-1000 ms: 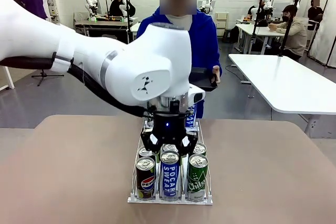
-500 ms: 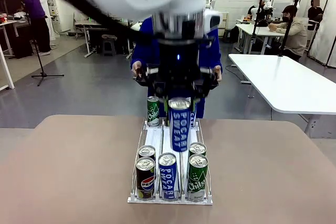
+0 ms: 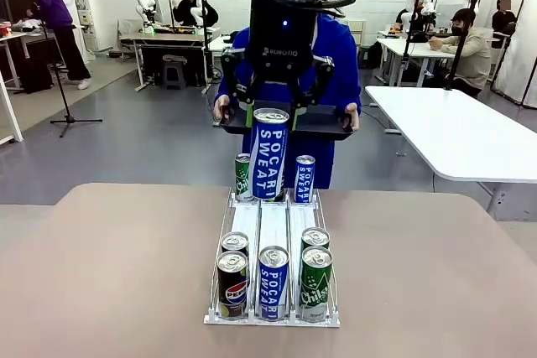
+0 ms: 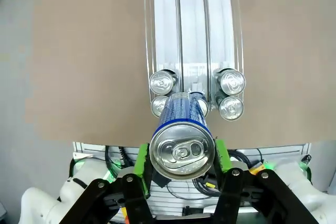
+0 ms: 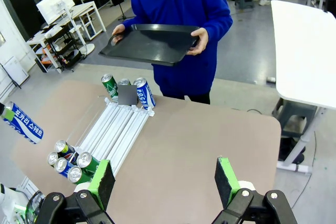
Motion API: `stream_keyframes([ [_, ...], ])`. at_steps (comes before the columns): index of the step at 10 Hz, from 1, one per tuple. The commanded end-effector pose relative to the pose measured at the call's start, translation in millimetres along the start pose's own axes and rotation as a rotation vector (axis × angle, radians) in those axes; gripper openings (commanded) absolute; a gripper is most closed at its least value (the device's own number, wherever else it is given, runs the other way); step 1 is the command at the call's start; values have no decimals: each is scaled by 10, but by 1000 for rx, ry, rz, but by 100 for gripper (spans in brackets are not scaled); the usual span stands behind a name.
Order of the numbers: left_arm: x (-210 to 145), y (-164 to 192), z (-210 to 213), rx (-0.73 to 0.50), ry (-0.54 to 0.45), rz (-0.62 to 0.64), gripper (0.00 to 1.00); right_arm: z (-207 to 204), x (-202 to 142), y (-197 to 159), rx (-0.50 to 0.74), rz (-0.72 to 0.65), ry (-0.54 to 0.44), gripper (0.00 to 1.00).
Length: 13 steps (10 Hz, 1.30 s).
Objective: Retrieve and hand over the desired beverage to the person.
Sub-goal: Pick up a can of the same type that the person held from the Automatic Can Dispenser, then place the picked can on the Handle tray extended by the person.
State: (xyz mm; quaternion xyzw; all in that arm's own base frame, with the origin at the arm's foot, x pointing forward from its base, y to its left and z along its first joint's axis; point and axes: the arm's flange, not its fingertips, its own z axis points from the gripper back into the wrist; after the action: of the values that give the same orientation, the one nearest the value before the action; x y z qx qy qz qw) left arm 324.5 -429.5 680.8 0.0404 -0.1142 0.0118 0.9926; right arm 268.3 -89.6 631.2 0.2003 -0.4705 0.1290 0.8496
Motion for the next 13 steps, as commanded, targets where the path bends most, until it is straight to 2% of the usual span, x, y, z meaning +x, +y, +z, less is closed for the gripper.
stream_keyframes([
  [1,37,-31,113,-13,1,28,45,-18,-1,-6,27,3,-5,100],
  [2,0,0,0,0,0,0,45,-18,-1,-6,27,3,-5,100],
  [13,0,0,0,0,0,0,45,-18,-1,-6,27,3,-5,100],
])
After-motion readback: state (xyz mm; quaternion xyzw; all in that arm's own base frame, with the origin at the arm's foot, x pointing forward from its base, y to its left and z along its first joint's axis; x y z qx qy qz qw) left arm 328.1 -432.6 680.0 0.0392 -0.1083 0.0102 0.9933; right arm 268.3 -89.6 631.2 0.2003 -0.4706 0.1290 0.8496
